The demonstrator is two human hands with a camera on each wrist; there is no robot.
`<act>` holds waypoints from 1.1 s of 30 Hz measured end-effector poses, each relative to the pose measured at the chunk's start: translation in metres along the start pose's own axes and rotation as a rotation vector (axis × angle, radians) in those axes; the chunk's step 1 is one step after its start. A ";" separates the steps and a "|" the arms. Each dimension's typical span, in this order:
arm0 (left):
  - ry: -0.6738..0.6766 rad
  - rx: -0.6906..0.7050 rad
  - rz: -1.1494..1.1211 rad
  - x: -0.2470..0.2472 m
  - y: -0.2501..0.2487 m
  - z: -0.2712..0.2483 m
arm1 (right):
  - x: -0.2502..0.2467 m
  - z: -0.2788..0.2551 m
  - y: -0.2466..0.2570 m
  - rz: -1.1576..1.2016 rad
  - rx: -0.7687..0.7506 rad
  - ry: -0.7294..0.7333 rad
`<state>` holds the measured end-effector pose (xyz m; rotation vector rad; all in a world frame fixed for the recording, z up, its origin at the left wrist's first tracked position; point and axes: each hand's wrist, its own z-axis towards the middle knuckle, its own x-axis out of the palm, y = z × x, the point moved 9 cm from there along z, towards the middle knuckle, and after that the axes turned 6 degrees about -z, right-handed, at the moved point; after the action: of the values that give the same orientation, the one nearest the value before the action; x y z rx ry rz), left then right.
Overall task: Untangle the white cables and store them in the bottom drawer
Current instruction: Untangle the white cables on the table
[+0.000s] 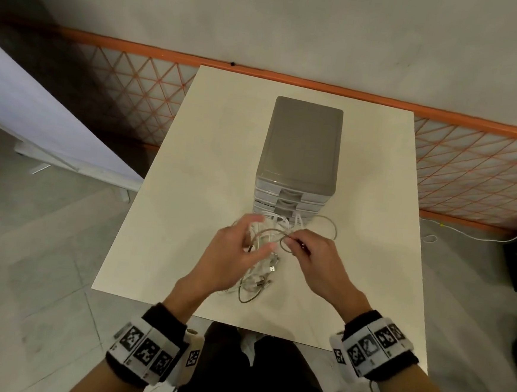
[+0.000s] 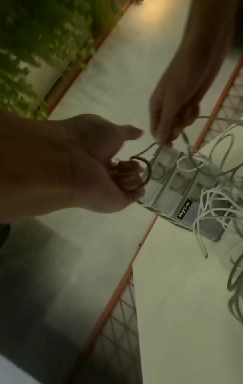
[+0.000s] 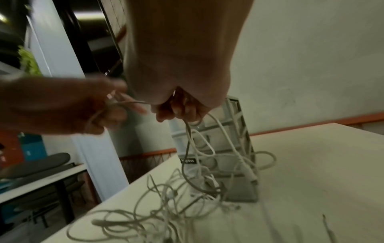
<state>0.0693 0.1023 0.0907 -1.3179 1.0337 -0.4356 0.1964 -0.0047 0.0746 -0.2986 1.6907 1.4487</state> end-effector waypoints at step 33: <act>-0.303 0.218 -0.070 -0.012 -0.031 0.011 | 0.013 0.018 0.038 0.176 -0.022 -0.078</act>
<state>0.0811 0.1102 0.1223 -1.1838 0.6698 -0.3758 0.1719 0.0273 0.0923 -0.1059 1.6727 1.5875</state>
